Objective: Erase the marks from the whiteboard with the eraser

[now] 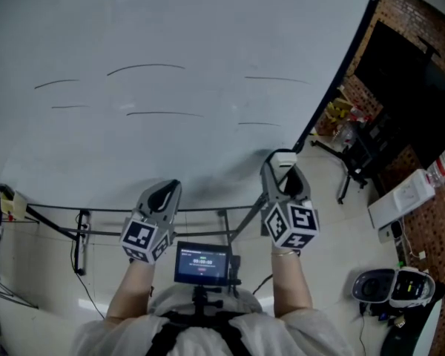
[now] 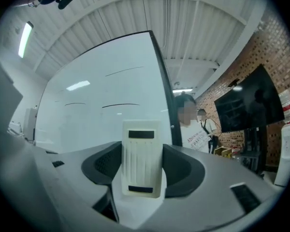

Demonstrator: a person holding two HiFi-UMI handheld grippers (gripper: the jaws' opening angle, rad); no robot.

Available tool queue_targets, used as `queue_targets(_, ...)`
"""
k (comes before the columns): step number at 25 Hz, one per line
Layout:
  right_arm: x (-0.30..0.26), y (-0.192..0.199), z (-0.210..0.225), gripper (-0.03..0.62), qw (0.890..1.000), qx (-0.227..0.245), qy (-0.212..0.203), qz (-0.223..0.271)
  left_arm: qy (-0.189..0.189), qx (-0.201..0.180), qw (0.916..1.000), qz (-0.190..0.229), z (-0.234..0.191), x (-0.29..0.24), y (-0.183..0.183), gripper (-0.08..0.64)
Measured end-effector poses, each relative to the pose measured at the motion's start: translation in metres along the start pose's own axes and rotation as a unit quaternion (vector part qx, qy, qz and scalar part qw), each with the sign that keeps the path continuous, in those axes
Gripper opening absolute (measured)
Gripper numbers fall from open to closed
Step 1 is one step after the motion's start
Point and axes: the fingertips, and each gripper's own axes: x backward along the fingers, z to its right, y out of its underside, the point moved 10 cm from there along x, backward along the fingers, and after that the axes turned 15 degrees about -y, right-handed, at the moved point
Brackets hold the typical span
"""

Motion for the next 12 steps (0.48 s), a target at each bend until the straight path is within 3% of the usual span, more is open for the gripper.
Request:
queue_targets(7,-0.001,0.02,-0.049,0.268,0.998,0.009,-0.047,-0.035,0.005,0.004,1.0,-0.004,-0.005,0.013,0.005,0.005)
queue_targets(12,0.005,0.038,-0.073,0.268,0.997,0.001,-0.051,-0.054,0.011,0.009,0.9999,-0.01,-0.014,0.027,0.011,0.005)
